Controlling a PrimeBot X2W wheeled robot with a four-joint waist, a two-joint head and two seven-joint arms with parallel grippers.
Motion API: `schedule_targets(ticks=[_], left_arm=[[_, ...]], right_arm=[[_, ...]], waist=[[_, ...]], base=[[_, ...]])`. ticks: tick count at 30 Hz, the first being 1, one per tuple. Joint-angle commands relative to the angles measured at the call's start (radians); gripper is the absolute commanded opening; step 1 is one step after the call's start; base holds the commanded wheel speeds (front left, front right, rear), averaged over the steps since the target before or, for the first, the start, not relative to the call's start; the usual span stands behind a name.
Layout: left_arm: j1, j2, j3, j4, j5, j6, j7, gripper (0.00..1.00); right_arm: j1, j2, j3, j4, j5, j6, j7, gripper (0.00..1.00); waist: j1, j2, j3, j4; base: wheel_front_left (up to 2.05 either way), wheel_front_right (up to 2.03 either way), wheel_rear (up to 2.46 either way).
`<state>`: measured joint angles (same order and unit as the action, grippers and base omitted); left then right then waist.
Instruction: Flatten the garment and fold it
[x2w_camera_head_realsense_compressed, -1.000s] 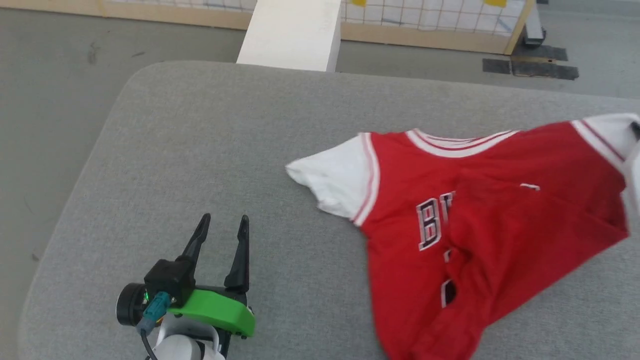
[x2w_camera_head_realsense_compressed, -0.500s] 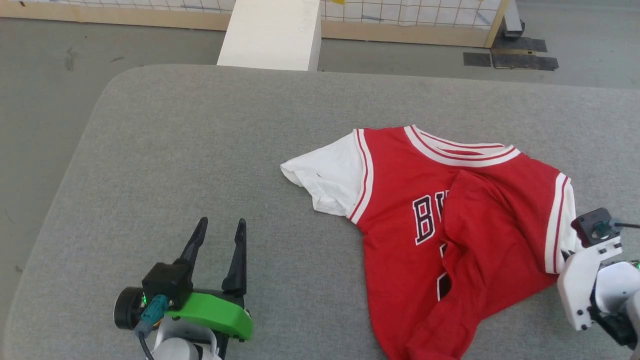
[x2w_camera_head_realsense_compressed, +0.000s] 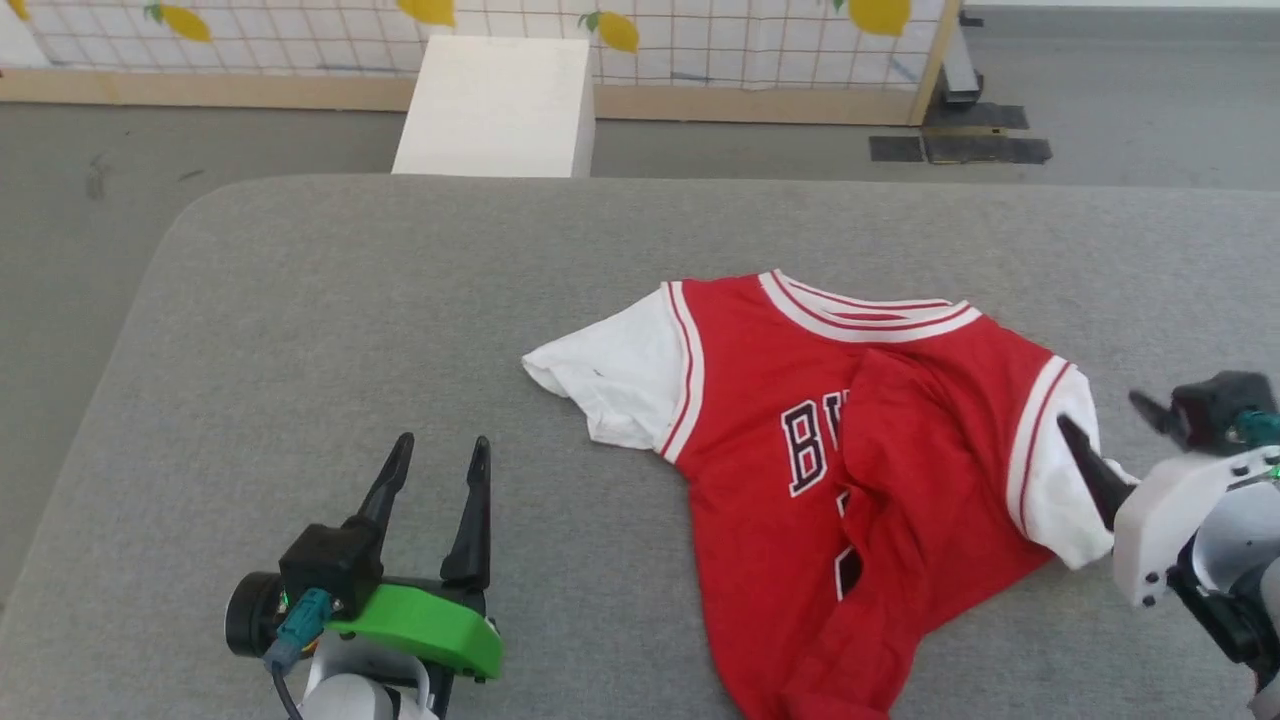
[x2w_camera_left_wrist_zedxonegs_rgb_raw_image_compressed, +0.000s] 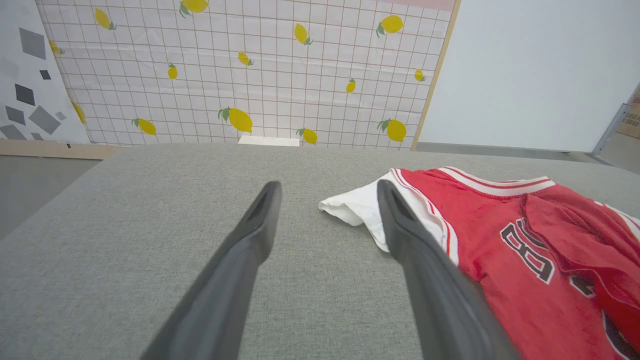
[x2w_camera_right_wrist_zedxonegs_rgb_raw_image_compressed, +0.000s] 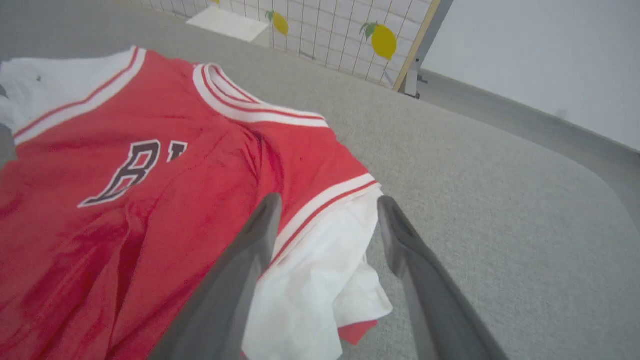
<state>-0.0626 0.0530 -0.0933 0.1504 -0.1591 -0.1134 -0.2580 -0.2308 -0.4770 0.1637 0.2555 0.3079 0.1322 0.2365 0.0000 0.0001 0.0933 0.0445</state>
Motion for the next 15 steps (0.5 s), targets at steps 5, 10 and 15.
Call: schedule_targets(ticks=[5, 10, 15], left_arm=[[-0.067, 0.016, -0.021, 0.028, -0.037, -0.012, 0.003, 1.0], [-0.207, 0.107, -0.075, 0.105, -0.055, -0.016, 0.167, 1.0], [-0.397, 0.225, -0.18, 0.159, -0.126, -0.017, 0.389, 1.0]], right_arm=[[0.077, 0.097, -0.157, -0.166, -0.094, -0.002, -0.127, 1.0], [0.143, 0.261, -0.281, -0.298, -0.176, -0.002, -0.257, 1.0], [0.165, 0.359, -0.334, -0.358, -0.251, -0.002, -0.368, 1.0]], waist=[[0.0, -0.0001, 0.021, -0.064], [0.0, -0.0001, 0.071, -0.126], [0.0, -0.0001, 0.133, -0.184]], base=[[0.0, 0.0, 0.0], [0.0, 0.0, 0.0], [0.0, 0.0, 0.0]])
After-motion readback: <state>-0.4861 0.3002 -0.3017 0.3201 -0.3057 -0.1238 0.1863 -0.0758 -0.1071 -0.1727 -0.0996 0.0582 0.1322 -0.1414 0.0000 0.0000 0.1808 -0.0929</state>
